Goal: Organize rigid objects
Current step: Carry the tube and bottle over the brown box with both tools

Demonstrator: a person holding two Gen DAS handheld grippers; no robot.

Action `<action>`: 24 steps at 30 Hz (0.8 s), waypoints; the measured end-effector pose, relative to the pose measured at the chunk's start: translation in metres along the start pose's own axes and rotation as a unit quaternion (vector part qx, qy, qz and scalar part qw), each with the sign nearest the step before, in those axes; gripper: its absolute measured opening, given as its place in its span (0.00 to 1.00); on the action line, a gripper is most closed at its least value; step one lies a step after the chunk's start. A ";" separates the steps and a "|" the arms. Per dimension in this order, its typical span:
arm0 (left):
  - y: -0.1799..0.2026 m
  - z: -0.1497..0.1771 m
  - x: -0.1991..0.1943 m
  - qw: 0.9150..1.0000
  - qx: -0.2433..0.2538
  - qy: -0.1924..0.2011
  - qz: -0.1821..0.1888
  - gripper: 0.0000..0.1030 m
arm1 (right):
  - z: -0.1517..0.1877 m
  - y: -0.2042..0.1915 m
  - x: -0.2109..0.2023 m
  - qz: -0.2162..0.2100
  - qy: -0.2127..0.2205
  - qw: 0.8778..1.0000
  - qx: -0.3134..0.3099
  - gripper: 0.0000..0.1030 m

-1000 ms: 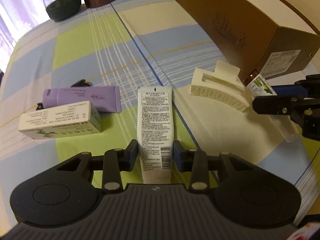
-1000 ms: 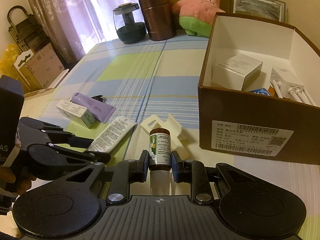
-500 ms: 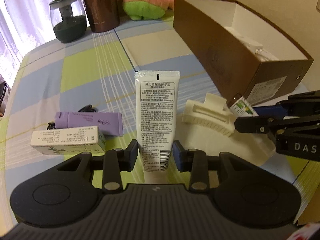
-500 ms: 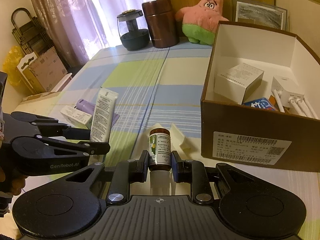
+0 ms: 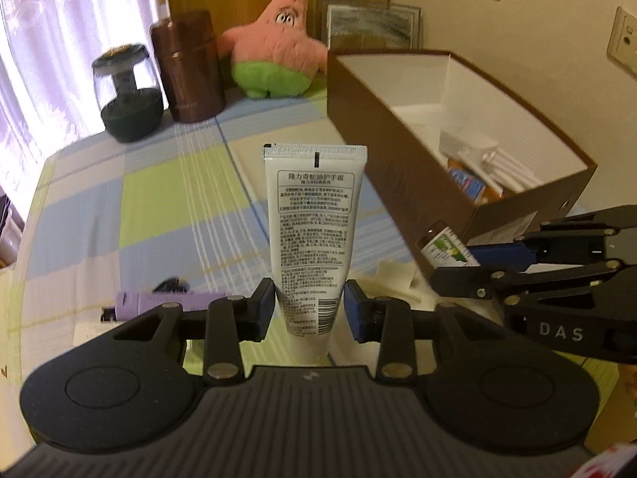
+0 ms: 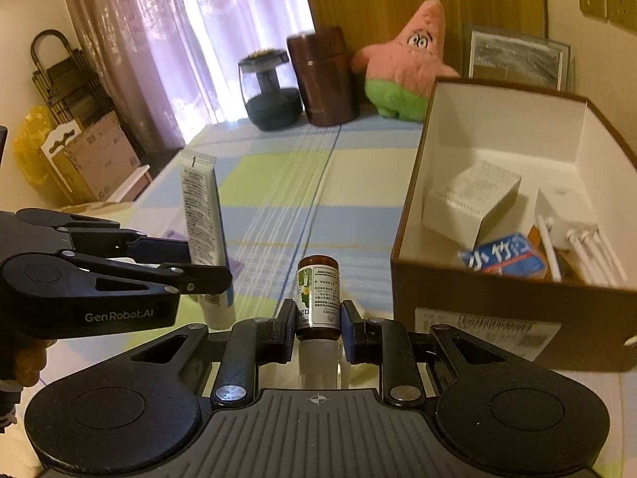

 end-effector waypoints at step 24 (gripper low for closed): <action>0.074 -0.119 -0.007 0.994 0.030 0.075 0.074 0.31 | -0.086 0.077 -0.075 0.053 0.110 0.992 0.030 0.20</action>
Point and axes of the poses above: each gripper's, at about its wrist camera, not at the fingertips, and x roughly the way its jaws point, y to its right, z to its underside, the point moved 7 cm from there along x, roughly the way its jaws point, and after that the axes turned 9 degrees about -z, right-handed, at the moved point
